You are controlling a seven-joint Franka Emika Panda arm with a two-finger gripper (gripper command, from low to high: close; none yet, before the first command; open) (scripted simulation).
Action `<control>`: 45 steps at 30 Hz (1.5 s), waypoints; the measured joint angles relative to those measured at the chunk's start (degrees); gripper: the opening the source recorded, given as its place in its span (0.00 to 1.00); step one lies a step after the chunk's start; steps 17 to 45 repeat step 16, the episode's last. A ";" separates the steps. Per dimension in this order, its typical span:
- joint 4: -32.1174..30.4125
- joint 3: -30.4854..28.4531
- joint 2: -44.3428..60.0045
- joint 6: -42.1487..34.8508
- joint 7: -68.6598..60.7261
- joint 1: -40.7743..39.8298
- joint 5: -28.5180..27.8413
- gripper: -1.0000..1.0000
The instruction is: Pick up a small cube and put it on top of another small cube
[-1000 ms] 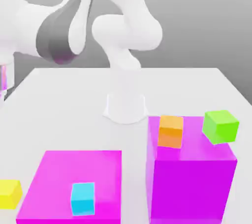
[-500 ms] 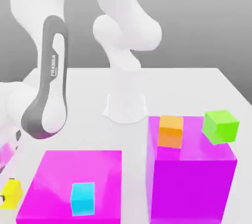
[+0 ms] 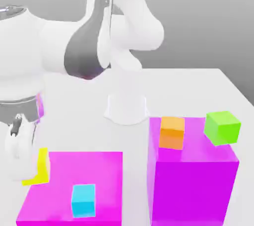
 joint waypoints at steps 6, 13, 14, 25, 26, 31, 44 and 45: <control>0.25 4.72 -11.50 -11.76 -1.39 8.93 2.34 0.00; -4.99 8.74 -13.75 -8.89 -1.97 13.67 3.75 1.00; -4.99 8.74 -13.75 -8.89 -1.97 13.67 3.75 1.00; -4.99 8.74 -13.75 -8.89 -1.97 13.67 3.75 1.00; -4.99 8.74 -13.75 -8.89 -1.97 13.67 3.75 1.00; -4.99 8.74 -13.75 -8.89 -1.97 13.67 3.75 1.00; -4.99 8.74 -13.75 -8.89 -1.97 13.67 3.75 1.00; -4.99 8.74 -13.75 -8.89 -1.97 13.67 3.75 1.00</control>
